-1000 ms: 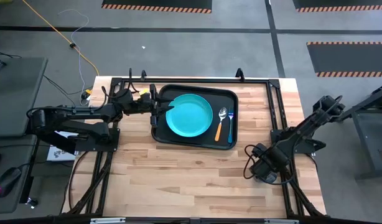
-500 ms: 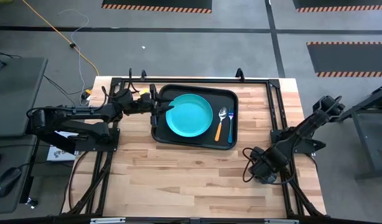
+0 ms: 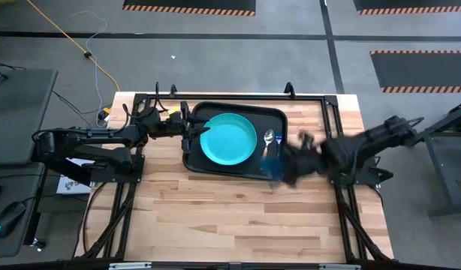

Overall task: Pick and place plate/cup/fork/spoon on tray
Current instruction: Put the blue cup on the black tray to the top of the yellow spoon

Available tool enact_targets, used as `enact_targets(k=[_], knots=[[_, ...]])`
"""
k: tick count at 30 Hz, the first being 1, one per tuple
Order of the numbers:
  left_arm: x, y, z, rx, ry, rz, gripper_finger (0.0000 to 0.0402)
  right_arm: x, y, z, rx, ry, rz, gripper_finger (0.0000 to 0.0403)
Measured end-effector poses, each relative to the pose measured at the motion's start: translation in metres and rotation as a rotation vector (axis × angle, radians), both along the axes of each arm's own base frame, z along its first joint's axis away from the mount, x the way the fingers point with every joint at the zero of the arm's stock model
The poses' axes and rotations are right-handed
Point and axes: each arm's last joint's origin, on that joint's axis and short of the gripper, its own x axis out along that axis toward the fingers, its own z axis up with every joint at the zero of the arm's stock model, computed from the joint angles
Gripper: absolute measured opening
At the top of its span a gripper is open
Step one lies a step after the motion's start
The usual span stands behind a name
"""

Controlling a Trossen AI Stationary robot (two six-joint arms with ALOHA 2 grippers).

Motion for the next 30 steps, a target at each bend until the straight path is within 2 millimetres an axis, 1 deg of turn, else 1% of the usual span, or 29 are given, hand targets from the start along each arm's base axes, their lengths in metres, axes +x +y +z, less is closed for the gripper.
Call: enact_targets(k=[2, 4, 7, 9, 12, 16, 19, 23, 27, 30], knots=[[0.0, 0.0, 0.0, 0.0, 0.0, 0.0, 0.0131, 0.009, -0.026, 0.016, -0.148, -0.05, -0.034, 0.0004], [0.0, 0.0, 0.0, 0.0, 0.0, 0.0, 0.0131, 0.017, -0.054, 0.026, -0.269, -0.071, -0.098, 0.0003], [0.0, 0.0, 0.0, -0.001, 0.001, 0.0, 0.0131, 0.023, -0.102, 0.03, -0.323, -0.074, -0.234, 0.0002], [0.0, 0.0, 0.0, -0.001, 0.002, 0.0, 0.0131, 0.024, -0.135, 0.026, -0.315, -0.072, -0.321, 0.0002], [0.0, 0.0, 0.0, -0.001, 0.004, 0.0, 0.0131, 0.025, -0.178, 0.013, -0.274, -0.043, -0.399, 0.0001], [0.0, 0.0, 0.0, -0.002, 0.005, 0.0, 0.0131, 0.027, -0.225, -0.01, -0.12, 0.011, -0.448, 0.0001], [0.0, 0.0, 0.0, -0.002, 0.005, 0.004, 0.0131, 0.031, -0.25, -0.033, -0.013, 0.075, -0.452, 0.0001], [0.0, 0.001, -0.001, -0.004, 0.004, 0.034, 0.0131, 0.039, -0.274, -0.055, 0.023, 0.159, -0.472, 0.0001], [0.0, 0.001, -0.001, -0.006, 0.004, 0.046, 0.0131, 0.048, -0.289, -0.067, 0.077, 0.193, -0.463, 0.0], [0.0, 0.001, -0.001, -0.007, 0.008, 0.046, 0.0131, 0.052, -0.294, -0.069, 0.136, 0.216, -0.449, 0.0]])
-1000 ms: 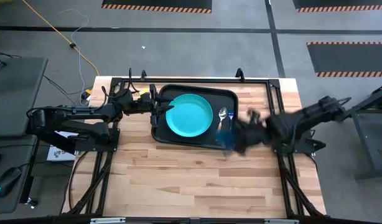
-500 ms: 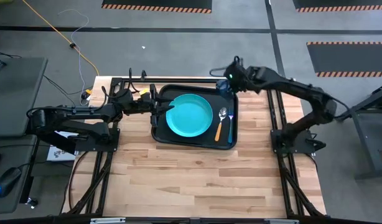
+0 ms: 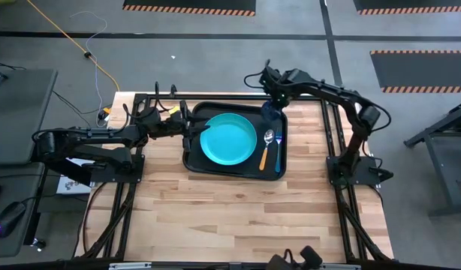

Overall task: Pick and place plate/cup/fork/spoon on tray
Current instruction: Put the blue cup on the black tray to the top of the yellow spoon

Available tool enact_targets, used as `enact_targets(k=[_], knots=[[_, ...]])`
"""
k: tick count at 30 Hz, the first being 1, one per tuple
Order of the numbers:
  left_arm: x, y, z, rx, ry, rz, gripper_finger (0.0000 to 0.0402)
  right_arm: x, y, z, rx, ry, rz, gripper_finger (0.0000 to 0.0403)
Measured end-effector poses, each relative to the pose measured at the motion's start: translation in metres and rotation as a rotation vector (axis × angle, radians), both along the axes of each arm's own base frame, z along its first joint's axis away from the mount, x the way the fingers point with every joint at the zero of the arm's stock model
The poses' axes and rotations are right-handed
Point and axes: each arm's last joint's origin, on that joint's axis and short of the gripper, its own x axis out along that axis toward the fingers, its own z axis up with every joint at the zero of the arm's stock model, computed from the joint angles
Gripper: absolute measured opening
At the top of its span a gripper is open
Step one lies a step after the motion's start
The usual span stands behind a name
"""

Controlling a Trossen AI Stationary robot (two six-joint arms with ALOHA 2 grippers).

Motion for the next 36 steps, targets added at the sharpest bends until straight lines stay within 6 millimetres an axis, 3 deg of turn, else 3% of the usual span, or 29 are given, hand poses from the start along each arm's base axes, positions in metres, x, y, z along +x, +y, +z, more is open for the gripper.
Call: enact_targets(k=[10, 17, 36], knots=[[0.0, 0.0, -0.002, -0.007, 0.018, 0.001, 0.0131, -0.009, -0.007, 0.006, 0.174, -0.018, -0.021, 0.0], [0.0, 0.0, -0.002, -0.007, 0.018, 0.001, 0.0131, -0.013, -0.021, -0.008, 0.161, -0.035, -0.062, 0.0], [0.0, 0.0, -0.002, -0.007, 0.017, 0.002, 0.0131, -0.011, -0.024, -0.031, 0.273, -0.006, -0.085, 0.0]])
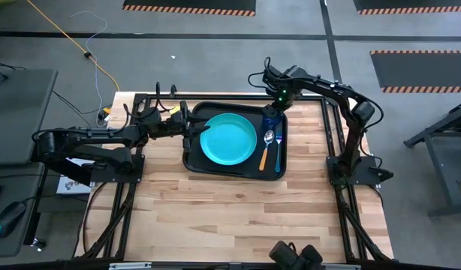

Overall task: Pick and place plate/cup/fork/spoon on tray
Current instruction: Put the blue cup on the black tray to the top of the yellow spoon, then return to Home Position

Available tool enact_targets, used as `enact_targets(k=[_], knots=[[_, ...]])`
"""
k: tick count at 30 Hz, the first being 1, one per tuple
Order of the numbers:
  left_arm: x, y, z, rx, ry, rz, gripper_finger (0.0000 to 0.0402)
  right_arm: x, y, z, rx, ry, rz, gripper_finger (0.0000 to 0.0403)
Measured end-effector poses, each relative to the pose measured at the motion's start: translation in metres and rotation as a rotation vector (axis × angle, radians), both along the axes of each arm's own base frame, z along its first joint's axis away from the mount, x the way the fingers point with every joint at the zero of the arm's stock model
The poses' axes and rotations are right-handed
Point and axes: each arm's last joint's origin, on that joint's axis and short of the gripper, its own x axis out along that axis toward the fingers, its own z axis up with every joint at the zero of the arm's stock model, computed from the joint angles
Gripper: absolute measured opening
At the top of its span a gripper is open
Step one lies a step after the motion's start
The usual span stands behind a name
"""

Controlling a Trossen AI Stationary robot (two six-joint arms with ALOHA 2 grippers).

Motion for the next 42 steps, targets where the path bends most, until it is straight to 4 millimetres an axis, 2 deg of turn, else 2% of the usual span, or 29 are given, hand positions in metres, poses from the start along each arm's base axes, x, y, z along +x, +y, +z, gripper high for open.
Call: enact_targets(k=[12, 25, 29, 34, 39, 42], knots=[[0.0, 0.0, 0.0, 0.0, 0.0, 0.0, 0.0131, 0.0, 0.0, 0.0, -0.001, 0.001, 0.004, 0.0008], [0.0, 0.0, 0.0, 0.0, 0.0, 0.0, 0.0131, 0.002, -0.002, 0.0, -0.055, 0.025, 0.07, 0.0152], [0.0, 0.0, 0.0, 0.0, 0.0, 0.001, 0.0131, 0.006, -0.005, 0.016, -0.092, -0.01, 0.1, 0.017], [0.0, 0.002, 0.0, 0.012, 0.004, 0.062, 0.0131, 0.009, -0.007, 0.051, -0.149, -0.052, 0.13, 0.0172], [-0.004, 0.002, -0.003, 0.042, 0.073, 0.086, 0.0131, -0.003, 0.008, 0.084, -0.232, -0.092, 0.195, 0.0172], [-0.013, 0.005, -0.001, 0.048, 0.104, 0.111, 0.0131, -0.017, 0.024, 0.094, -0.307, -0.117, 0.218, 0.0172]])
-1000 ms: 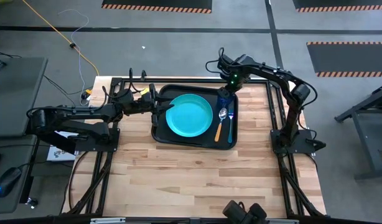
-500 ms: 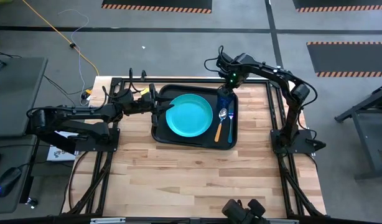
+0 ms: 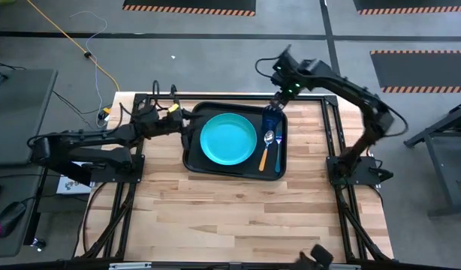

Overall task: Pick and place plate/cup/fork/spoon on tray
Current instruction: Return to Home Position

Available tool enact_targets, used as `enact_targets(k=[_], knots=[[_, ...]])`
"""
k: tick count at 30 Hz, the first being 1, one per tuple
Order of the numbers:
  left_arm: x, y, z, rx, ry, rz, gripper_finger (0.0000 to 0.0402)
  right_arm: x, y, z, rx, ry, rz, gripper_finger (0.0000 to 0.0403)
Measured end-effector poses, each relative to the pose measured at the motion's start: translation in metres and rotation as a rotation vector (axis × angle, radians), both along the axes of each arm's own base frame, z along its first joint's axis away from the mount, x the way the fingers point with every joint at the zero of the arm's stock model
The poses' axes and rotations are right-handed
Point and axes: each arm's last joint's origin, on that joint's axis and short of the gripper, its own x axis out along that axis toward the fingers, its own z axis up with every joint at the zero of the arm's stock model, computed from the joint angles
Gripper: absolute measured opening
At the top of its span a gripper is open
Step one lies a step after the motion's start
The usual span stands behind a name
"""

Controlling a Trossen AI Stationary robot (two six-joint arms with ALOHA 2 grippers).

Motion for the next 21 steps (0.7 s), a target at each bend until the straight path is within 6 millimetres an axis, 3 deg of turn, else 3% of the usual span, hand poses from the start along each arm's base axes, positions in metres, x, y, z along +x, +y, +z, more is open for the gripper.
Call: enact_targets(k=[7, 11, 17, 21], knots=[[-0.026, 0.001, 0.014, -0.01, -0.019, 0.051, 0.0131, -0.046, 0.043, 0.006, -0.167, -0.28, 0.112, 0.0172], [-0.034, -0.002, 0.019, -0.021, -0.038, 0.036, 0.0131, -0.064, 0.064, 0.0, -0.254, -0.574, 0.192, 0.0172], [-0.032, -0.013, 0.02, -0.096, -0.054, -0.119, 0.0131, -0.072, 0.091, -0.027, -0.31, -0.932, 0.337, 0.0172], [-0.028, -0.02, 0.019, -0.154, -0.05, -0.175, 0.0131, -0.067, 0.105, -0.046, -0.331, -1.071, 0.392, 0.0172]])
